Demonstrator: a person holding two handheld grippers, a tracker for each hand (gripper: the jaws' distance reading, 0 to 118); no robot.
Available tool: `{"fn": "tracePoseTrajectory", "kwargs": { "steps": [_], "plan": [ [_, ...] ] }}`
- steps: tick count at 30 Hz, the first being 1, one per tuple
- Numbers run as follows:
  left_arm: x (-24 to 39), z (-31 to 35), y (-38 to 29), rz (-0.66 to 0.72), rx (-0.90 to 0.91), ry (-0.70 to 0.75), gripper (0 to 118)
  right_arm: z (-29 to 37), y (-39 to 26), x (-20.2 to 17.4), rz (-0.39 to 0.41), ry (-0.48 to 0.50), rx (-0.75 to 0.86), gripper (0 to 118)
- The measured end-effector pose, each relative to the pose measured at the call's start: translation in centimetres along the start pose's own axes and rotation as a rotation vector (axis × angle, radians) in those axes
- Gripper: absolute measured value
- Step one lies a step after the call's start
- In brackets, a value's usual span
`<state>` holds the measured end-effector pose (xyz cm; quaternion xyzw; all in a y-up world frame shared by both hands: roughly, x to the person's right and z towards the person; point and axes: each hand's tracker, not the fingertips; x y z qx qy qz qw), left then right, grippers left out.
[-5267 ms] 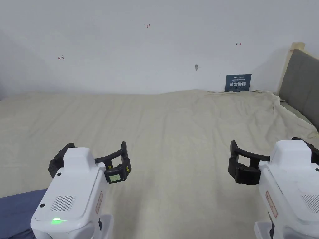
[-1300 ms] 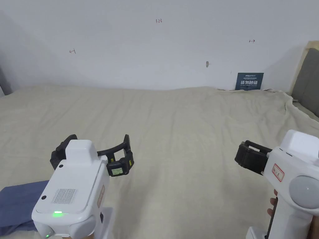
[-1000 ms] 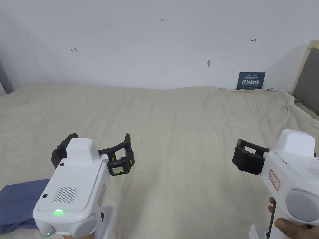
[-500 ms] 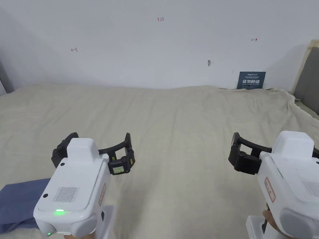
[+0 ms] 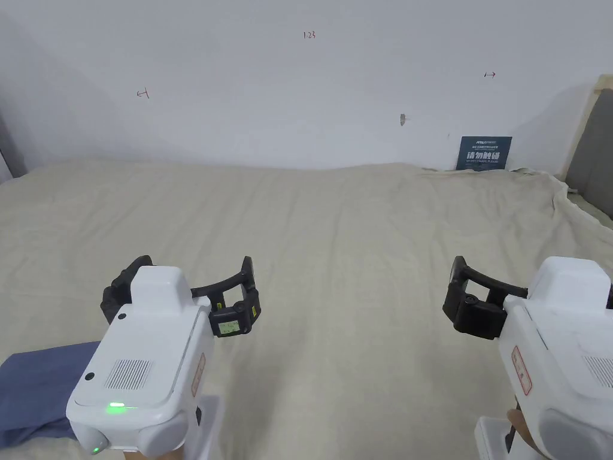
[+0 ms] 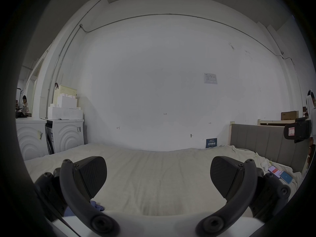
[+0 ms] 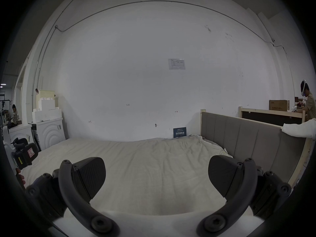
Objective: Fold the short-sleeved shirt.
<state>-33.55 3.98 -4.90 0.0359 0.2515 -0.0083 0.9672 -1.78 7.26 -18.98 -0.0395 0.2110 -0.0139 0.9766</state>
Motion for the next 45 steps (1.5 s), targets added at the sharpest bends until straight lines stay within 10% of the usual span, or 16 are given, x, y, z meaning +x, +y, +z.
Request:
{"fn": "tracePoseTrajectory", "kwargs": {
  "steps": [45],
  "plan": [
    [-0.01, 0.49, 0.32, -0.009, 0.002, -0.001, 118, 0.55, -0.45, 0.08, 0.022, 0.011, 0.003, 117]
  ]
}}
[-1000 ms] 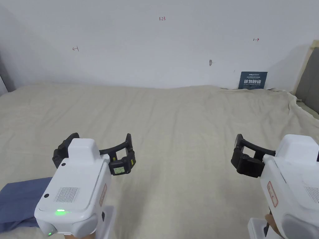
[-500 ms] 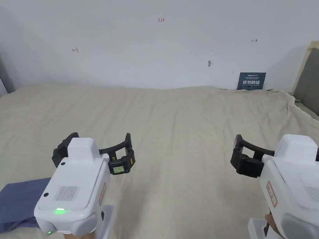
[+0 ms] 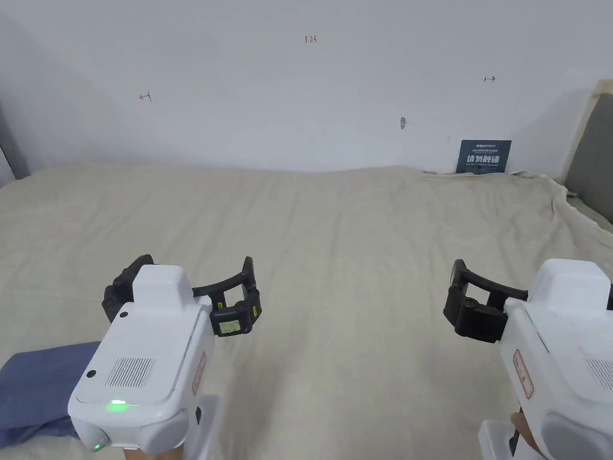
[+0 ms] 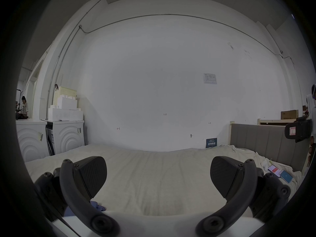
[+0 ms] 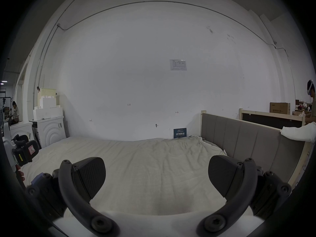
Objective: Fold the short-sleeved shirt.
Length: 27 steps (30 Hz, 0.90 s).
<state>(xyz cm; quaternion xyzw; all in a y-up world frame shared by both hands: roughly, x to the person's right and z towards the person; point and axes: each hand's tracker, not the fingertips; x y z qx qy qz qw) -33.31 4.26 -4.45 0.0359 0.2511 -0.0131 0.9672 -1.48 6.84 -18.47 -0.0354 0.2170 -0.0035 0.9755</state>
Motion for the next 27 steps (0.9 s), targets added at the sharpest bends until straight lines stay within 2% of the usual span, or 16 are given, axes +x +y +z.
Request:
{"fn": "tracePoseTrajectory", "kwargs": {
  "steps": [27],
  "plan": [
    [0.0, -0.1, 0.1, -0.006, 0.002, -0.004, 118, 1.2, 1.2, -1.4, -0.004, 0.007, 0.004, 117]
  ]
}}
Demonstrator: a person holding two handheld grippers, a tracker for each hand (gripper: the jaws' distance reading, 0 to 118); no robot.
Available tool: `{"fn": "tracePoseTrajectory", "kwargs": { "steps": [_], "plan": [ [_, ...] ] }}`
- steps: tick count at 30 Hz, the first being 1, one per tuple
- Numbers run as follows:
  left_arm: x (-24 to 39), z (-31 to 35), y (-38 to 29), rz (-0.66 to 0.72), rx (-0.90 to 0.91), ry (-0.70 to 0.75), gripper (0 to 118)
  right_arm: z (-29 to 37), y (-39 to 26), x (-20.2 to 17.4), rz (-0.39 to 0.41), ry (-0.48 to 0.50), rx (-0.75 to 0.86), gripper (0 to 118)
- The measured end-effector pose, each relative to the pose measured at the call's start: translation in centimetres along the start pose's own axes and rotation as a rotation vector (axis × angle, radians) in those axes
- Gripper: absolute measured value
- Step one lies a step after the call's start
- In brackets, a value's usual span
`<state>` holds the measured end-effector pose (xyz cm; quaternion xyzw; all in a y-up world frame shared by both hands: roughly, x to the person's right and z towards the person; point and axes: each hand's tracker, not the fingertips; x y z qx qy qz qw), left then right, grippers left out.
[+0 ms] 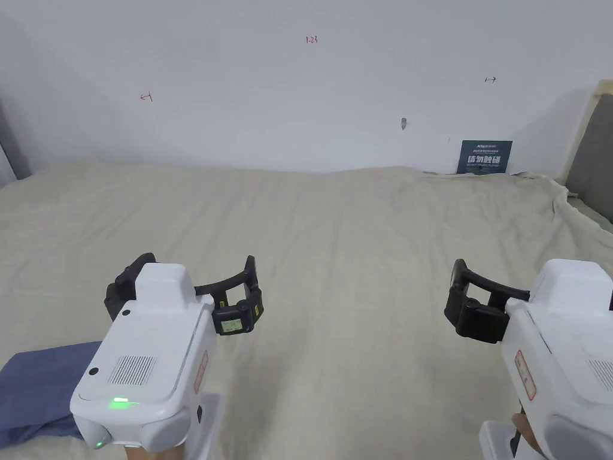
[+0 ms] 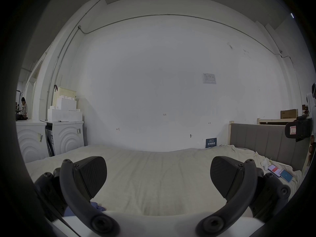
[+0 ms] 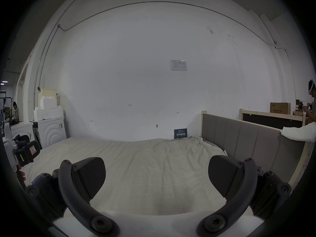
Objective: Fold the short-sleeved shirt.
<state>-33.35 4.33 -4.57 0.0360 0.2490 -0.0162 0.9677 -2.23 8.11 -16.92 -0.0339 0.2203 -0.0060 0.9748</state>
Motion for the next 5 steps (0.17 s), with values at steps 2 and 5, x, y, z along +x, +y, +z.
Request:
{"fn": "tracePoseTrajectory", "kwargs": {
  "steps": [2, 5],
  "plan": [
    [-0.02, 0.03, 0.03, 0.003, 0.001, 0.0, 118, 0.06, 0.03, -0.12, -0.001, 0.002, -0.003, 117],
    [-0.02, 0.05, 0.11, 0.0, 0.001, 0.0, 118, 0.0, 0.0, -0.08, 0.001, 0.003, -0.001, 117]
  ]
}}
